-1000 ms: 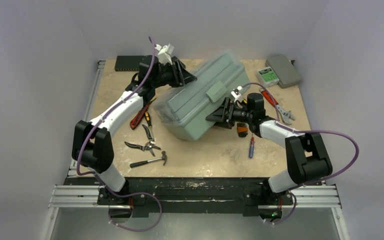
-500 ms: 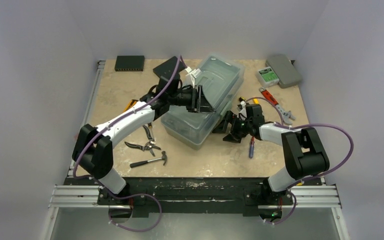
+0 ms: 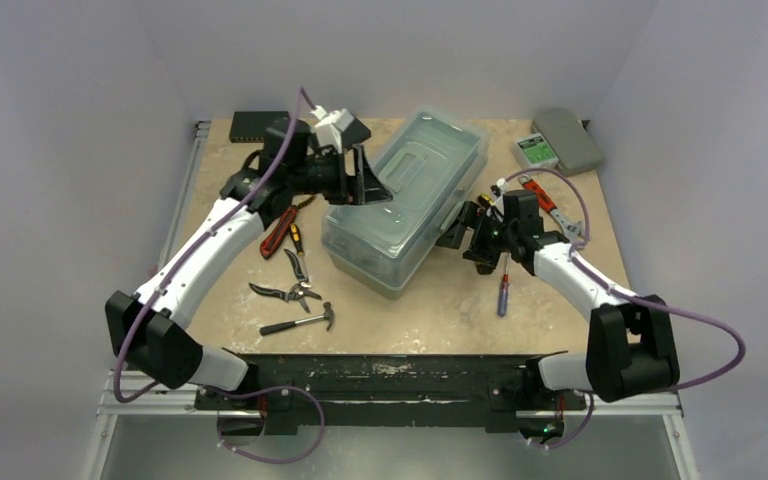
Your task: Pack the tool kit
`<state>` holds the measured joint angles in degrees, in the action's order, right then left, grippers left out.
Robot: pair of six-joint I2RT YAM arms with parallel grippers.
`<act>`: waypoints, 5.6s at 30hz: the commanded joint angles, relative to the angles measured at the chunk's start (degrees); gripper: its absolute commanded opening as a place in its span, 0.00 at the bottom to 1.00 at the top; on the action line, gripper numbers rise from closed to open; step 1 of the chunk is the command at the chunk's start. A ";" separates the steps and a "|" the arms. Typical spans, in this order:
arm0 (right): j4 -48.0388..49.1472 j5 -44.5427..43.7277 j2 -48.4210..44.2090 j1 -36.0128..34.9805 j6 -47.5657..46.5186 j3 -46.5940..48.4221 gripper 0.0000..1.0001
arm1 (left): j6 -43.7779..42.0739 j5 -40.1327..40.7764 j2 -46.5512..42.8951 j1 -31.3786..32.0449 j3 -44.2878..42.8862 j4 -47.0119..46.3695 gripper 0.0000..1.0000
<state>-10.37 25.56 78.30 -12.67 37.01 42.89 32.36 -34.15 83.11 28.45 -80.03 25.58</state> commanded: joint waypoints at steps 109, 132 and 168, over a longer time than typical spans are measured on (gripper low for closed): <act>32.37 13.72 4.00 12.49 13.08 3.17 0.99 | -4.40 25.51 1.31 -7.22 -0.04 4.62 0.84; 83.03 22.31 27.50 10.78 42.56 -5.97 0.93 | -2.13 16.33 9.10 -7.62 -0.98 2.02 0.82; 66.93 24.38 15.06 11.19 39.00 -3.76 0.65 | -1.58 14.77 11.14 -7.62 0.49 1.13 0.73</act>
<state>60.10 48.77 98.70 -1.83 81.87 37.04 31.00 -21.08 92.68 20.32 -79.42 24.86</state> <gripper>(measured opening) 0.657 0.742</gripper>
